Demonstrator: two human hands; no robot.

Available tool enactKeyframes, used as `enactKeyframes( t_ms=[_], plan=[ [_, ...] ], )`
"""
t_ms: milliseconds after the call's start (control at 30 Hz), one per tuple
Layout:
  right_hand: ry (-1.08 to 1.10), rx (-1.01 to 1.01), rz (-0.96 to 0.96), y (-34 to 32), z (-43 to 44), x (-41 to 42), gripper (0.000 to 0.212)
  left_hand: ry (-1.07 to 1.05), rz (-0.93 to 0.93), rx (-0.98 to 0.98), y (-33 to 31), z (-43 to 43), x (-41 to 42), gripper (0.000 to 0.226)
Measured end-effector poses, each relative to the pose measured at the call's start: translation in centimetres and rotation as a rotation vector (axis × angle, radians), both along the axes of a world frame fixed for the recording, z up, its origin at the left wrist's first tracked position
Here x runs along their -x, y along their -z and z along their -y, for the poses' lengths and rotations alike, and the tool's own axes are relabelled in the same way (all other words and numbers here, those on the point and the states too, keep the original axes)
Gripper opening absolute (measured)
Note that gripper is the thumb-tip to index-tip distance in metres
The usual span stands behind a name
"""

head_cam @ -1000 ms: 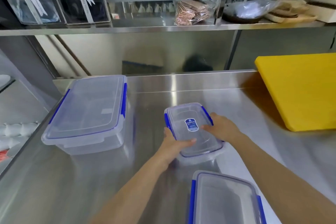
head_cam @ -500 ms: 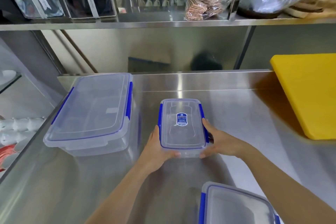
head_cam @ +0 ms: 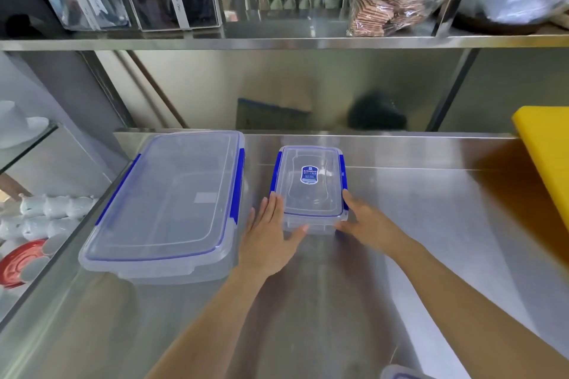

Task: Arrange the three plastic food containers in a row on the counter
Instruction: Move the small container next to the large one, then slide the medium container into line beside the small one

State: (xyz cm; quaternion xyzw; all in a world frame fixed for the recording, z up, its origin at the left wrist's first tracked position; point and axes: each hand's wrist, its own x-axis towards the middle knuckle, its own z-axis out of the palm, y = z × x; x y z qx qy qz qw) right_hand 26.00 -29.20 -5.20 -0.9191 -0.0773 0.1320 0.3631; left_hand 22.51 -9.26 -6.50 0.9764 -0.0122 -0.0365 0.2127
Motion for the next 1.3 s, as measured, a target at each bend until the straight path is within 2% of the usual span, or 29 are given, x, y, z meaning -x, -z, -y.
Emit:
enactKeyframes(
  t_ms=[67, 200, 267, 333, 500, 567, 667, 767, 900, 967, 1067, 1133, 1233, 1300],
  plan=[
    [-0.013, 0.045, 0.008, 0.1, 0.1, 0.2, 0.071, 0.010, -0.032, 0.002, 0.1, 0.0, -0.2, 0.086],
    [0.030, -0.050, 0.017, -0.7, 0.7, 1.9, 0.078, 0.024, -0.029, 0.015, -0.3, 0.3, 1.2, 0.087],
    [0.028, -0.028, -0.030, -1.1, 1.5, 3.1, 0.083, 0.045, -0.032, 0.044, -0.5, 0.8, 2.6, 0.084],
    [0.011, -0.038, -0.117, -1.7, 2.5, 4.7, 0.088, 0.073, -0.037, 0.091, -0.6, 1.6, 4.3, 0.082],
    [-0.098, -0.138, -0.386, -3.2, 4.8, 10.2, 0.082, 0.178, -0.102, 0.195, -1.2, 4.0, 10.2, 0.078],
    [-0.163, -0.110, -0.513, -3.0, 6.0, 12.3, 0.090, 0.231, -0.177, 0.208, -1.6, 4.8, 12.6, 0.077],
    [-0.230, -0.028, -0.613, -2.9, 7.3, 14.9, 0.086, 0.261, -0.332, 0.330, -2.2, 5.6, 15.7, 0.083],
    [-0.242, 0.011, -0.588, -2.8, 7.8, 17.1, 0.085, 0.312, -0.399, 0.431, -2.7, 6.4, 18.0, 0.079],
    [-0.184, -0.036, -0.464, -2.7, 7.8, 19.0, 0.055, 0.356, -0.476, 0.573, -3.1, 6.9, 19.7, 0.049],
    [-0.110, -0.038, -0.369, -2.7, 7.7, 19.5, 0.056, 0.426, -0.469, 0.642, -3.2, 7.0, 20.3, 0.056],
    [-0.021, -0.044, -0.309, -2.4, 8.0, 20.1, 0.062, 0.490, -0.419, 0.604, -2.9, 7.0, 20.6, 0.060],
    [0.016, -0.071, -0.314, -2.3, 8.3, 20.4, 0.066, 0.480, -0.318, 0.541, -2.6, 7.0, 20.7, 0.043],
    [0.117, -0.166, -0.264, -2.1, 8.7, 21.1, 0.070, 0.321, -0.091, 0.239, -1.8, 6.9, 20.7, 0.040],
    [0.229, -0.225, -0.212, -1.9, 8.6, 21.4, 0.070, 0.218, 0.141, 0.031, -1.7, 7.2, 21.0, 0.033]
  ],
)
